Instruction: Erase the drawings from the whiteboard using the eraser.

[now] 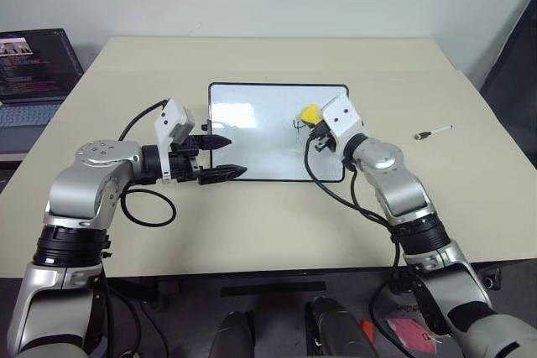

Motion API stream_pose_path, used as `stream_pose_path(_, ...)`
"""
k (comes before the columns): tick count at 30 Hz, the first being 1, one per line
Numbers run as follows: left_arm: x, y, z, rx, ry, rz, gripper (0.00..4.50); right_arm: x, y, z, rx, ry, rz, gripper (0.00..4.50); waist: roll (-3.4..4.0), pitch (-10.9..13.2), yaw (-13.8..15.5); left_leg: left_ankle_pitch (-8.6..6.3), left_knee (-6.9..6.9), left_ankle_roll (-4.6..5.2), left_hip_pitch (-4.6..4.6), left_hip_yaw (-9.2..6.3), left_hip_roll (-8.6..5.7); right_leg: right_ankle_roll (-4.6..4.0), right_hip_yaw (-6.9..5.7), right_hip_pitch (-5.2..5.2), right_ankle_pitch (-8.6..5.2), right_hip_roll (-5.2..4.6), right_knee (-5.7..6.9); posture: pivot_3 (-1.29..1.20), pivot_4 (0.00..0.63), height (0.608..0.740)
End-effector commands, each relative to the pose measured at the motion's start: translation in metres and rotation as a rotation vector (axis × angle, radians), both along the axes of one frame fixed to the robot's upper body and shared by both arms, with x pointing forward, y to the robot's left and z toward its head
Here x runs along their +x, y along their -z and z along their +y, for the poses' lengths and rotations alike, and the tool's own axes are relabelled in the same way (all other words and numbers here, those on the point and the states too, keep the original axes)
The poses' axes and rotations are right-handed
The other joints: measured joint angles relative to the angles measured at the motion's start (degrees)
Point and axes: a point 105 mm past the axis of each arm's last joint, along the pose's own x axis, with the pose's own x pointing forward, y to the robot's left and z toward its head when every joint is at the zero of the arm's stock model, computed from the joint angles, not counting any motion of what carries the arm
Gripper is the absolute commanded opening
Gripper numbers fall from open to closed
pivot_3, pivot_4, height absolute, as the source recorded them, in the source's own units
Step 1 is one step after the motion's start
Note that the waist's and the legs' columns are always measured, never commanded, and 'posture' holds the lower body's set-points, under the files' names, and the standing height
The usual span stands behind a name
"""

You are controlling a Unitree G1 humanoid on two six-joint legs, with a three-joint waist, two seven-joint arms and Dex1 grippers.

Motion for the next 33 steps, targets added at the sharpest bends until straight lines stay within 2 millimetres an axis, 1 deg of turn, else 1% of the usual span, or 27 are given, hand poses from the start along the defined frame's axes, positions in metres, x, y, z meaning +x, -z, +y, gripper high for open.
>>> stream_pose_path(1, -0.001, -0.009, 0.003, 0.025, 0.006, -0.044, 4.5, -0.009, 0.029, 0.002, -0.074, -0.038, 0.09, 1.17, -0.01, 0.0, 0.1, 0.0, 0.0, 0.0, 0.0, 0.0, 0.0, 0.0, 0.0, 0.02, 0.0, 0.0, -0.01, 0.0, 0.15, 0.74)
stream_pose_path(4, 0.0, -0.009, 0.007, 0.029, -0.006, -0.043, 4.5, -0.018, 0.052, 0.002, -0.121, -0.056, 0.179, 1.17, -0.01, 0.0, 0.1, 0.0, 0.07, 0.0, 0.07, -0.03, 0.0, 0.01, -0.02, 0.13, 0.0, 0.0, 0.0, 0.0, 0.15, 0.74)
stream_pose_path(6, 0.0, -0.009, 0.01, 0.033, -0.015, -0.043, 4.5, -0.018, 0.054, 0.002, -0.125, -0.047, 0.187, 1.17, -0.01, 0.0, 0.0, 0.0, 0.11, 0.0, 0.29, -0.05, 0.0, 0.03, -0.03, 0.39, 0.02, 0.0, 0.01, 0.0, 0.15, 0.74)
stream_pose_path(8, 0.0, -0.009, 0.012, 0.035, -0.02, -0.043, 4.5, -0.011, 0.04, 0.001, -0.102, -0.012, 0.142, 1.17, -0.01, 0.0, 0.0, 0.01, 0.15, 0.01, 0.64, -0.04, 0.0, -0.04, 0.0, 0.71, 0.0, 0.0, -0.01, 0.0, 0.15, 0.74)
stream_pose_path(9, 0.0, -0.009, 0.013, 0.036, -0.021, -0.042, 4.5, -0.005, 0.03, -0.001, -0.086, 0.011, 0.111, 1.17, -0.01, 0.0, 0.0, 0.02, 0.17, 0.02, 0.73, -0.04, 0.0, -0.2, 0.0, 0.79, -0.09, 0.0, -0.01, 0.0, 0.15, 0.74)
stream_pose_path(11, 0.0, -0.009, 0.013, 0.037, -0.022, -0.041, 4.5, 0.001, 0.019, -0.004, -0.07, 0.038, 0.078, 1.17, 0.0, 0.0, 0.0, 0.08, 0.19, 0.09, 0.77, 0.0, -0.01, -0.24, 0.04, 0.8, -0.08, 0.0, -0.01, 0.0, 0.15, 0.74)
stream_pose_path(14, 0.0, -0.008, 0.014, 0.038, -0.023, -0.04, 4.5, 0.016, -0.002, -0.018, -0.048, 0.109, 0.021, 1.17, 0.0, 0.0, 0.1, 0.13, 0.21, 0.15, 0.77, 0.02, -0.02, -0.25, 0.07, 0.8, -0.05, 0.0, -0.01, 0.0, 0.15, 0.74)
stream_pose_path(15, 0.0, -0.008, 0.014, 0.039, -0.023, -0.04, 4.5, 0.02, -0.007, -0.023, -0.047, 0.129, 0.01, 1.17, 0.0, 0.0, 0.1, 0.13, 0.21, 0.16, 0.76, 0.02, -0.02, -0.24, 0.07, 0.8, -0.04, 0.0, -0.01, 0.0, 0.15, 0.74)
stream_pose_path(17, 0.0, -0.008, 0.015, 0.039, -0.024, -0.039, 4.5, 0.024, -0.008, -0.028, -0.052, 0.149, 0.01, 1.17, -0.01, 0.0, 0.2, 0.13, 0.18, 0.15, 0.72, 0.01, -0.04, -0.23, 0.06, 0.8, -0.03, -0.01, -0.03, 0.0, 0.15, 0.74)
stream_pose_path(19, 0.0, -0.008, 0.015, 0.039, -0.025, -0.039, 4.5, 0.024, -0.005, -0.03, -0.059, 0.153, 0.022, 1.17, -0.02, 0.0, 0.2, 0.11, 0.11, 0.14, 0.66, -0.01, -0.04, -0.09, 0.04, 0.77, 0.05, -0.02, -0.08, 0.0, 0.15, 0.74)
stream_pose_path(20, 0.0, -0.008, 0.015, 0.039, -0.026, -0.04, 4.5, 0.023, -0.001, -0.03, -0.063, 0.152, 0.034, 1.17, -0.02, 0.0, 0.1, 0.1, 0.07, 0.13, 0.65, -0.01, -0.04, 0.03, 0.04, 0.76, 0.1, -0.02, -0.1, 0.0, 0.15, 0.74)
stream_pose_path(23, 0.0, -0.008, 0.015, 0.039, -0.027, -0.04, 4.5, 0.017, 0.014, -0.027, -0.08, 0.125, 0.087, 1.17, -0.02, 0.0, 0.1, 0.09, -0.02, 0.13, 0.61, -0.04, -0.02, 0.02, 0.0, 0.71, 0.08, -0.01, -0.1, 0.0, 0.15, 0.74)
stream_pose_path(28, -0.001, -0.007, 0.015, 0.038, -0.028, -0.037, 4.5, -0.012, 0.046, -0.002, -0.127, -0.007, 0.188, 1.17, -0.05, 0.0, 0.1, 0.09, 0.06, 0.13, 0.67, -0.05, -0.02, 0.01, 0.01, 0.76, 0.08, -0.01, -0.09, 0.0, 0.15, 0.74)
stream_pose_path(29, -0.001, -0.007, 0.015, 0.038, -0.028, -0.037, 4.5, -0.017, 0.052, 0.002, -0.137, -0.026, 0.206, 1.17, -0.05, 0.0, 0.0, 0.09, 0.07, 0.13, 0.71, -0.05, -0.02, -0.2, 0.01, 0.79, -0.04, -0.01, -0.08, 0.0, 0.15, 0.74)
stream_pose_path(33, -0.001, -0.007, 0.015, 0.037, -0.027, -0.037, 4.5, -0.028, 0.066, 0.01, -0.16, -0.063, 0.271, 1.17, -0.05, 0.0, 0.0, 0.11, 0.14, 0.14, 0.75, 0.0, -0.02, -0.24, 0.06, 0.78, -0.06, -0.01, -0.06, 0.0, 0.15, 0.74)
